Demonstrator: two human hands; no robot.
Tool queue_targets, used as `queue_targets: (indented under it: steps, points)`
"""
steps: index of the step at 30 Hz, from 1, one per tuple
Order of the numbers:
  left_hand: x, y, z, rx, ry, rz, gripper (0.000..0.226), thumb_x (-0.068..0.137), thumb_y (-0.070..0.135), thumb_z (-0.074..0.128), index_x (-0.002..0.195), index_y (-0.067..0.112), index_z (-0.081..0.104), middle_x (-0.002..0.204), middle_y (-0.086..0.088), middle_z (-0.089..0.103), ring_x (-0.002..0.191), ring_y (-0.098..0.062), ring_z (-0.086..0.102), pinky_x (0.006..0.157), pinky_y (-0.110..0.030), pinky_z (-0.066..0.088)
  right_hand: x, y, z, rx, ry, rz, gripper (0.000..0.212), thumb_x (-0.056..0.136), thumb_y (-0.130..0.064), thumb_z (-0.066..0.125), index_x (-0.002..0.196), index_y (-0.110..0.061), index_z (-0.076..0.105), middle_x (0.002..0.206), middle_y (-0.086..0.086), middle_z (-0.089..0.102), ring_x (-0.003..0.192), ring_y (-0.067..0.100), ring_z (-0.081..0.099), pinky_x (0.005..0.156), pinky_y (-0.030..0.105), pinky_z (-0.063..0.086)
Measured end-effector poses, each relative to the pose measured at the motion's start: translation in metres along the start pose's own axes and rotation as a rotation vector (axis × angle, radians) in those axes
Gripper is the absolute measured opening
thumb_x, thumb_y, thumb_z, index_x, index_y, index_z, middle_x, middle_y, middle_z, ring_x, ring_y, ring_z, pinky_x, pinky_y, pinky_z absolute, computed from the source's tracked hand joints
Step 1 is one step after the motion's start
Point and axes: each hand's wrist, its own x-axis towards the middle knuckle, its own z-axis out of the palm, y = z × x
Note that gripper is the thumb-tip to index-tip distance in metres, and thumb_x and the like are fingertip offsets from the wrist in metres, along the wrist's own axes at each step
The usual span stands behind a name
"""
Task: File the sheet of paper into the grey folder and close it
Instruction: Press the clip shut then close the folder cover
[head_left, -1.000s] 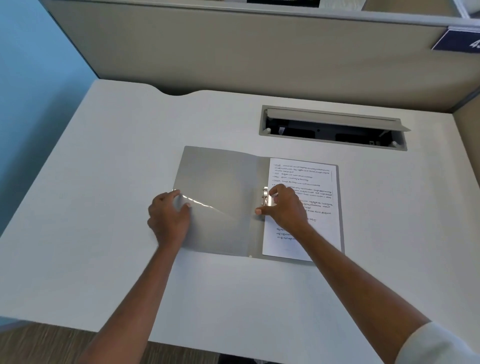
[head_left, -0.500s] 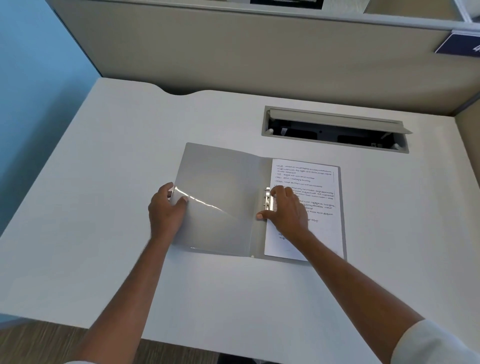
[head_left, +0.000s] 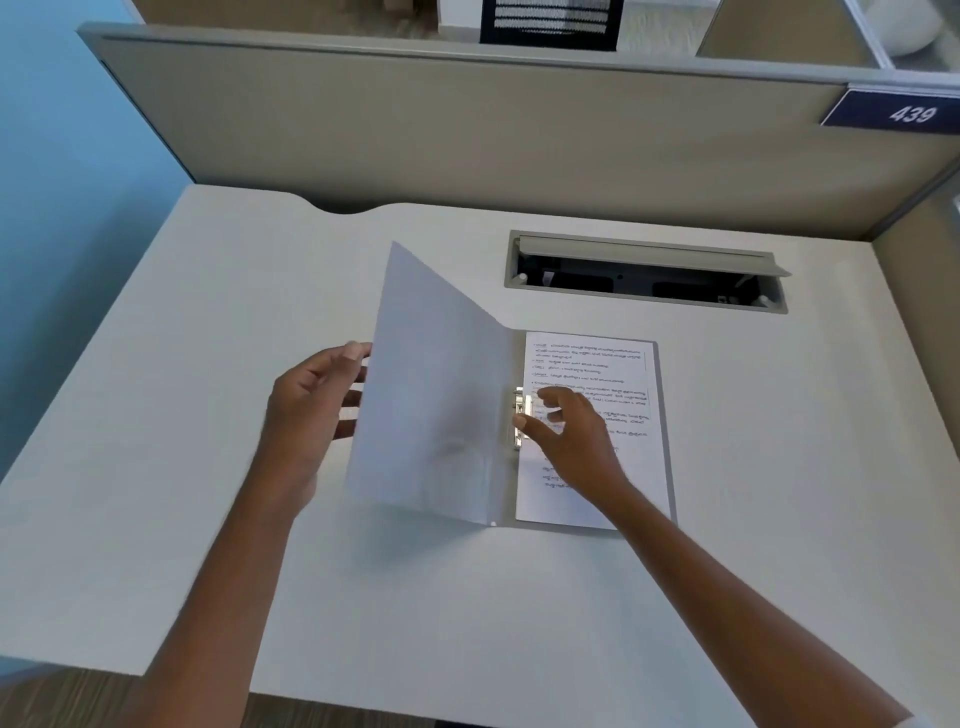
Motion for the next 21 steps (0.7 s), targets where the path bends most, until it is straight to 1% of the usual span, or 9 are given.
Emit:
queue_targets:
  steps: [2, 4, 6, 10, 12, 15, 17, 19, 21]
  points:
    - [-0.014, 0.016, 0.018, -0.053, -0.077, 0.023, 0.04, 0.106, 0.061, 0.054, 0.124, 0.037, 0.08, 0.113, 0.006, 0.084, 0.088, -0.008, 0.079, 0.066, -0.021, 0.062, -0.01, -0.012, -0.014, 0.163, -0.003, 0.035, 0.055, 0.094, -0.052, 0.079, 0.138, -0.022, 0.065, 0.136, -0.007, 0.068, 0.117, 0.012, 0.068, 0.096, 0.031, 0.055]
    - [-0.027, 0.023, 0.038, -0.08, -0.149, 0.044, 0.048, 0.104, 0.066, 0.05, 0.131, 0.038, 0.077, 0.12, 0.007, 0.083, 0.098, -0.009, 0.08, 0.07, -0.019, 0.062, -0.023, -0.027, -0.03, 0.389, -0.044, 0.082, 0.054, 0.093, -0.058, 0.078, 0.136, -0.027, 0.066, 0.133, -0.01, 0.07, 0.12, 0.011, 0.07, 0.099, 0.034, 0.062]
    - [-0.036, 0.024, 0.06, -0.094, -0.217, 0.062, 0.053, 0.101, 0.068, 0.048, 0.137, 0.04, 0.074, 0.127, 0.011, 0.081, 0.109, -0.007, 0.079, 0.076, -0.019, 0.063, -0.034, -0.039, -0.044, 0.581, -0.09, 0.109, 0.052, 0.093, -0.06, 0.075, 0.133, -0.029, 0.068, 0.13, -0.007, 0.073, 0.124, 0.015, 0.071, 0.1, 0.038, 0.065]
    - [-0.047, 0.007, 0.103, -0.075, -0.326, 0.064, 0.045, 0.104, 0.064, 0.048, 0.139, 0.047, 0.071, 0.137, 0.02, 0.075, 0.128, -0.007, 0.07, 0.099, -0.035, 0.064, -0.054, -0.054, -0.07, 0.796, -0.12, 0.121, 0.047, 0.098, -0.055, 0.07, 0.137, -0.029, 0.068, 0.131, -0.007, 0.076, 0.126, 0.012, 0.072, 0.102, 0.038, 0.064]
    - [-0.05, -0.006, 0.122, -0.046, -0.361, 0.063, 0.037, 0.105, 0.061, 0.051, 0.134, 0.052, 0.072, 0.14, 0.026, 0.071, 0.134, -0.002, 0.065, 0.107, -0.036, 0.06, -0.06, -0.056, -0.081, 0.85, -0.124, 0.118, 0.053, 0.098, -0.057, 0.066, 0.141, -0.026, 0.066, 0.137, -0.005, 0.075, 0.13, 0.015, 0.071, 0.105, 0.041, 0.062]
    - [-0.054, -0.031, 0.147, 0.02, -0.356, 0.104, 0.03, 0.104, 0.059, 0.058, 0.127, 0.054, 0.076, 0.146, 0.027, 0.066, 0.136, 0.01, 0.059, 0.114, -0.027, 0.052, -0.067, -0.051, -0.098, 0.862, -0.145, 0.093, 0.051, 0.106, -0.057, 0.055, 0.142, -0.023, 0.067, 0.139, 0.004, 0.074, 0.13, 0.027, 0.071, 0.106, 0.049, 0.06]
    - [-0.056, -0.05, 0.161, 0.106, -0.328, 0.137, 0.027, 0.103, 0.057, 0.061, 0.127, 0.057, 0.075, 0.154, 0.025, 0.061, 0.136, 0.015, 0.056, 0.115, -0.021, 0.049, -0.071, -0.042, -0.107, 0.878, -0.127, 0.131, 0.051, 0.105, -0.058, 0.055, 0.138, -0.021, 0.07, 0.135, 0.008, 0.076, 0.127, 0.033, 0.072, 0.106, 0.055, 0.06]
    - [-0.058, -0.07, 0.172, 0.176, -0.317, 0.155, 0.029, 0.105, 0.049, 0.064, 0.132, 0.053, 0.073, 0.16, 0.023, 0.054, 0.141, 0.01, 0.053, 0.12, -0.022, 0.045, -0.073, -0.025, -0.114, 0.879, -0.083, 0.166, 0.045, 0.104, -0.052, 0.062, 0.134, -0.02, 0.071, 0.131, 0.008, 0.078, 0.122, 0.035, 0.074, 0.105, 0.058, 0.06]
    - [-0.058, -0.09, 0.178, 0.232, -0.305, 0.158, 0.034, 0.106, 0.04, 0.065, 0.139, 0.044, 0.072, 0.163, 0.018, 0.049, 0.15, 0.001, 0.047, 0.129, -0.032, 0.04, -0.073, -0.005, -0.119, 0.888, -0.034, 0.178, 0.035, 0.104, -0.037, 0.069, 0.133, -0.017, 0.07, 0.128, 0.008, 0.08, 0.119, 0.036, 0.076, 0.102, 0.058, 0.062]
